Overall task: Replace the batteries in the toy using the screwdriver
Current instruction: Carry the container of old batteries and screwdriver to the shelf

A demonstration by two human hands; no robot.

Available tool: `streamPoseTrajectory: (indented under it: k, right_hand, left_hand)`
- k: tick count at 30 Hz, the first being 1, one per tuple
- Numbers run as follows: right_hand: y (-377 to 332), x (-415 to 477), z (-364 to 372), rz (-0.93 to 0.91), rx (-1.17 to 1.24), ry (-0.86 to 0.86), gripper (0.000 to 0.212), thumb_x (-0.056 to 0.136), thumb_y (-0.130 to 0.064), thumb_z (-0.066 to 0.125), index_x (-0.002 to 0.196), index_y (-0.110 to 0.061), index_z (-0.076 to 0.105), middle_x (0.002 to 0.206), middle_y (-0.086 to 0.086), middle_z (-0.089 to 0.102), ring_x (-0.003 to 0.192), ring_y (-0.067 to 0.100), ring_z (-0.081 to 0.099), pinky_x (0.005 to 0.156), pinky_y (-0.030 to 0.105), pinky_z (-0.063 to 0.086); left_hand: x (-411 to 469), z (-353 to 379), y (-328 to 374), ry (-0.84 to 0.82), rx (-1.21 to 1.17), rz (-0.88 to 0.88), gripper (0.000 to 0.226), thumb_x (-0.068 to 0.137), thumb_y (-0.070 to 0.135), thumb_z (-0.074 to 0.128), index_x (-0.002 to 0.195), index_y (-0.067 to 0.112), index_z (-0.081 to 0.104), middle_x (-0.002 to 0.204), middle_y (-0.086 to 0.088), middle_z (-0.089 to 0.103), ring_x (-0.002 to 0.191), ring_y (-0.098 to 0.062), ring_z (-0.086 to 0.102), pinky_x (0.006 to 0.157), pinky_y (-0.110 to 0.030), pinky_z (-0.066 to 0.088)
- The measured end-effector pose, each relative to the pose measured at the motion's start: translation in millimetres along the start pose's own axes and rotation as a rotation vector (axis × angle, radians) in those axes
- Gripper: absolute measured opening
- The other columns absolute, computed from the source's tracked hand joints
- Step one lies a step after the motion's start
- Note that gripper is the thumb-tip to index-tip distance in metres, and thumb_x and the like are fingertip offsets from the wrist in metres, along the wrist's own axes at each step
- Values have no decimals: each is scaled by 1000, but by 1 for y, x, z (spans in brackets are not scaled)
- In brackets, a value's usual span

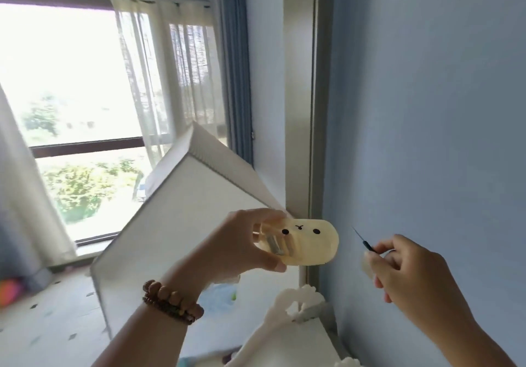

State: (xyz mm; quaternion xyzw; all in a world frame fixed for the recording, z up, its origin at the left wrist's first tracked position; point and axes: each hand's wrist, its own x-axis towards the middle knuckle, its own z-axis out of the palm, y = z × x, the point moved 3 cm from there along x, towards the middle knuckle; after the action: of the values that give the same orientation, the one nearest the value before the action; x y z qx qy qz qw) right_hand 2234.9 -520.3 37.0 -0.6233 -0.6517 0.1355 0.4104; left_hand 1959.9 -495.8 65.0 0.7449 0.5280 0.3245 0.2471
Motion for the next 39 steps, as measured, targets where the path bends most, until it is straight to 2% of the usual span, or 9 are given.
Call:
streamPoseTrajectory:
  k: [2, 8, 16, 20, 24, 27, 32, 36, 39]
  right_hand:
    - [-31, -4, 29, -82, 0, -40, 17, 92, -27, 70, 78, -29, 60, 51, -11, 69, 39, 3, 62, 49, 21, 51]
    - [-138, -40, 124, -213, 63, -188, 12, 91, -31, 69, 82, -30, 62, 55, -15, 70, 43, 4, 64, 57, 36, 60]
    - [-311, -145, 251, -391, 237, -348, 7, 90, -31, 72, 87, -26, 67, 56, -6, 70, 46, 5, 66, 58, 35, 62]
    - [-380, -188, 306, -464, 281, -395, 6, 90, -30, 73, 90, -25, 70, 59, -7, 71, 46, 4, 66, 59, 31, 63]
    - [-432, -222, 356, -530, 286, -460, 6, 91, -32, 72, 92, -28, 68, 64, -11, 71, 52, 5, 69, 64, 35, 64]
    - [-455, -227, 388, -547, 259, -484, 9, 92, -33, 71, 94, -24, 69, 63, -11, 71, 46, 2, 66, 63, 29, 63]
    - [-478, -212, 450, -541, 219, -485, 9, 93, -31, 70, 94, -22, 71, 57, -8, 70, 41, 1, 64, 62, 29, 61]
    - [-509, -194, 513, -516, 210, -517, 7, 93, -29, 69, 92, -23, 68, 55, -6, 70, 38, 3, 64, 57, 26, 58]
    - [-541, -173, 566, -480, 243, -532, 6, 93, -27, 69, 92, -22, 68, 57, -5, 70, 38, 7, 65, 57, 33, 62]
  left_hand:
    - [-31, -33, -19, 67, -9, -49, 85, 48, 26, 93, 124, 41, 60, 114, 20, 68, 106, -3, 64, 97, -32, 53]
    - [-136, -130, -76, 213, 43, -170, 85, 49, 31, 94, 124, 45, 58, 113, 23, 68, 104, -1, 65, 93, -31, 55]
    - [-316, -269, -144, 369, 185, -313, 76, 54, 32, 94, 120, 45, 58, 112, 29, 65, 102, 3, 64, 75, -9, 52]
    - [-397, -325, -177, 444, 218, -392, 80, 54, 31, 94, 125, 41, 58, 115, 25, 65, 104, -2, 65, 82, -16, 56]
    - [-456, -364, -207, 468, 249, -446, 79, 54, 30, 94, 122, 45, 56, 112, 28, 64, 102, 3, 65, 81, -10, 53]
    - [-481, -387, -236, 459, 257, -482, 84, 53, 32, 93, 127, 42, 55, 113, 29, 63, 104, 2, 65, 86, -12, 52]
    - [-487, -422, -301, 468, 213, -511, 87, 52, 29, 93, 130, 36, 55, 111, 28, 63, 101, 8, 63, 77, 0, 46]
    - [-469, -457, -361, 438, 186, -534, 90, 51, 28, 94, 132, 34, 55, 115, 19, 67, 102, 6, 64, 86, -10, 50]
    - [-451, -495, -404, 442, 185, -535, 88, 52, 26, 95, 131, 35, 55, 116, 18, 68, 104, 2, 65, 91, -19, 53]
